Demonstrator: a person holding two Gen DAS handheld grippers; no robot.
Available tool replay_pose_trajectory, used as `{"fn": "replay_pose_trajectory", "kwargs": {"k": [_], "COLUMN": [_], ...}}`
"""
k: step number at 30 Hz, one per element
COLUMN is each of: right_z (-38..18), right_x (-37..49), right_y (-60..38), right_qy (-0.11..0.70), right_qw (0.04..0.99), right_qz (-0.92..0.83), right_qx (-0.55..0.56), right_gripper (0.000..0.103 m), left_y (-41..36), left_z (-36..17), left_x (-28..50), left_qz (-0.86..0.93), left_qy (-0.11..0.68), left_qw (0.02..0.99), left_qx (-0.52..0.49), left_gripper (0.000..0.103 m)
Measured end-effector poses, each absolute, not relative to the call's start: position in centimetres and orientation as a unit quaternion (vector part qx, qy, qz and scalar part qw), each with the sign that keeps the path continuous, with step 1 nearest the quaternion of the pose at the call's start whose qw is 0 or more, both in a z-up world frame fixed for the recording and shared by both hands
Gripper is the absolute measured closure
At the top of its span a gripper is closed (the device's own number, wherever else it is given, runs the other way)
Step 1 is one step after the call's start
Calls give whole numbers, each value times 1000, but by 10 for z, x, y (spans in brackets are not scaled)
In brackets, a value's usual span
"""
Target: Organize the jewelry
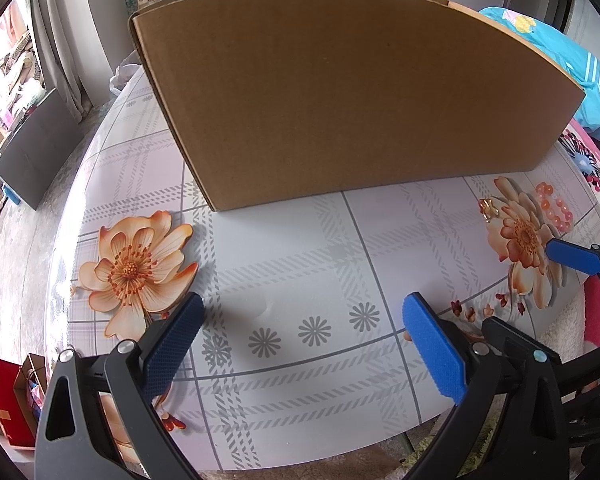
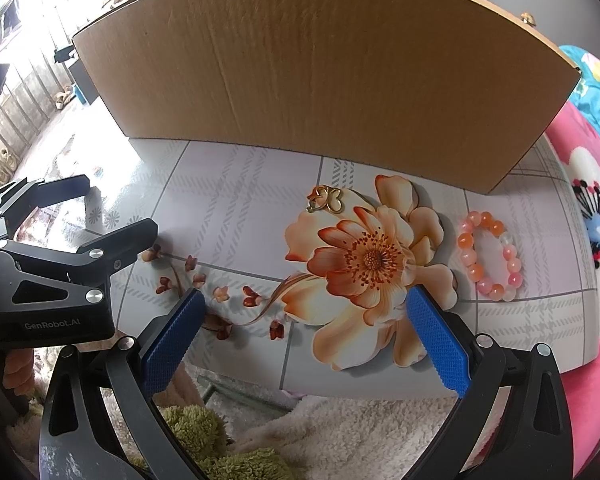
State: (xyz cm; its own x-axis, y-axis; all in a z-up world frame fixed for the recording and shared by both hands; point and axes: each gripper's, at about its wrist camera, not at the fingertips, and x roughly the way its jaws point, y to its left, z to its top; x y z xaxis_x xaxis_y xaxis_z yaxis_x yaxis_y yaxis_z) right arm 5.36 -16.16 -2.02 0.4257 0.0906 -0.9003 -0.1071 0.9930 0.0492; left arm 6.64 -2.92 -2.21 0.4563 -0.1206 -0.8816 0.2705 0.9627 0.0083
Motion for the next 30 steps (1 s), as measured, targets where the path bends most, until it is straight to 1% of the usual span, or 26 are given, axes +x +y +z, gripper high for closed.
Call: {"fn": "replay_pose_trajectory", "kwargs": {"k": [26, 30], "right_z": [-20, -17], "right_x": [64, 63], "right_y": [-162, -164], "right_qy": [546, 547], "right_qw": [835, 834], "right_qz": [65, 66], "right_qx": [-18, -21], "right_gripper": [6, 7], "left_y": [-30, -29], "left_z": [-23, -24], "left_x": [69, 66], "left_qz": [-109, -117], "left_qy": [510, 500], "left_qw": [851, 855], "left_qx": [69, 74], "left_gripper": [6, 5]}}
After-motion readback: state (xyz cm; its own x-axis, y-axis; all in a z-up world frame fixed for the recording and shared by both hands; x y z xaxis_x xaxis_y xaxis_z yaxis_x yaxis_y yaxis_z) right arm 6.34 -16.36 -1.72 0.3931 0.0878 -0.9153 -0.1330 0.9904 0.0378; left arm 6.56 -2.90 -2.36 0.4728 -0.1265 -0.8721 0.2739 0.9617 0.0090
